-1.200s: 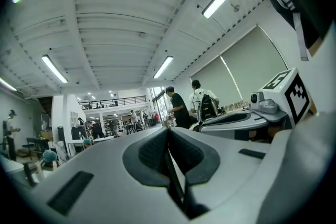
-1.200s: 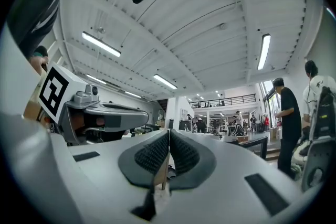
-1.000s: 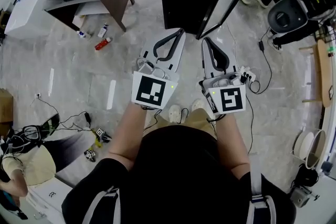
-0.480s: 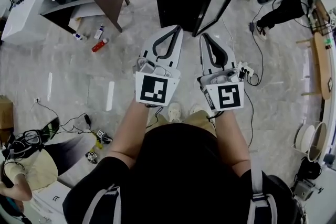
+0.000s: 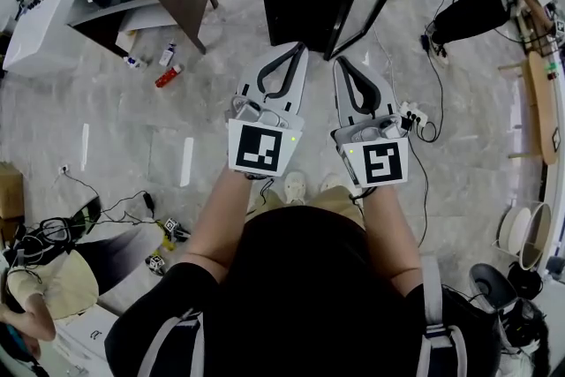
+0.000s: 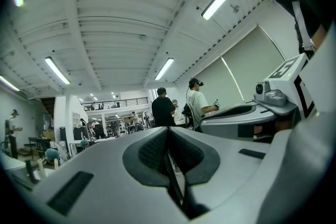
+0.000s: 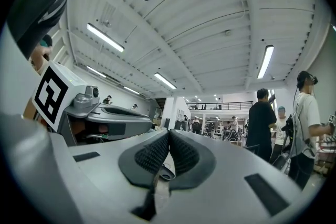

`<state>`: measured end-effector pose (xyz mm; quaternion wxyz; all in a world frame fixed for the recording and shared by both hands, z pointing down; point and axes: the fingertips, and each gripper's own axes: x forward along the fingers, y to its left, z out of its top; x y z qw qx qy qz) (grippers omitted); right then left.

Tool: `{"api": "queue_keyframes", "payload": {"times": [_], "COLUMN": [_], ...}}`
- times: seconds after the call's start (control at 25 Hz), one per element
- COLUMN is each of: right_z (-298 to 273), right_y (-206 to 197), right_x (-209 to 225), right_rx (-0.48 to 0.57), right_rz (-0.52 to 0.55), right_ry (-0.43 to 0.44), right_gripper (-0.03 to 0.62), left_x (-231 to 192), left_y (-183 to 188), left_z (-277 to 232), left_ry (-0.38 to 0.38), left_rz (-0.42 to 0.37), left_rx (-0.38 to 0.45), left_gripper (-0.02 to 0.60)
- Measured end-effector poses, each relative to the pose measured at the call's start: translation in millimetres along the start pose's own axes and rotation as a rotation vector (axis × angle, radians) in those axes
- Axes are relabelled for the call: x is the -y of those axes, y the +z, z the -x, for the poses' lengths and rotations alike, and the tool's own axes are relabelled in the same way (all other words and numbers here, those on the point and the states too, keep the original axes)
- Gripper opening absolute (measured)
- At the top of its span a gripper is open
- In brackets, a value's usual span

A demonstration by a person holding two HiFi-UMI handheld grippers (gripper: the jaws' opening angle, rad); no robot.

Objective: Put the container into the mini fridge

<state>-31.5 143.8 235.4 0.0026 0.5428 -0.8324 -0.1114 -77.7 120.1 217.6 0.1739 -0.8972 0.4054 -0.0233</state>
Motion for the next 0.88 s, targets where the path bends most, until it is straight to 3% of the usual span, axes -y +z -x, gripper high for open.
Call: {"api": "queue_keyframes", "payload": {"times": [0.4,0.68,0.88], "right_z": [-4,3,7], "right_y": [16,5,15], "right_x": [3,7,7], "right_rx": [0.065,0.017,0.052], "right_rz": [-0.057,-0.013,-0.037], "right_ry": [-0.024,-0.017,-0.035], "right_gripper": [0.037,0.037,0.037], "left_x": [-3,3,7], "left_y": [2,1,5], "left_z": [-1,-3,1], "left_ry": [0.001,-0.015,-0.018], "left_rz": [0.009,0.006,0.005], "left_rx": [-0.001,-0.002,-0.001], "left_gripper": [0.023,0.023,0.023]}}
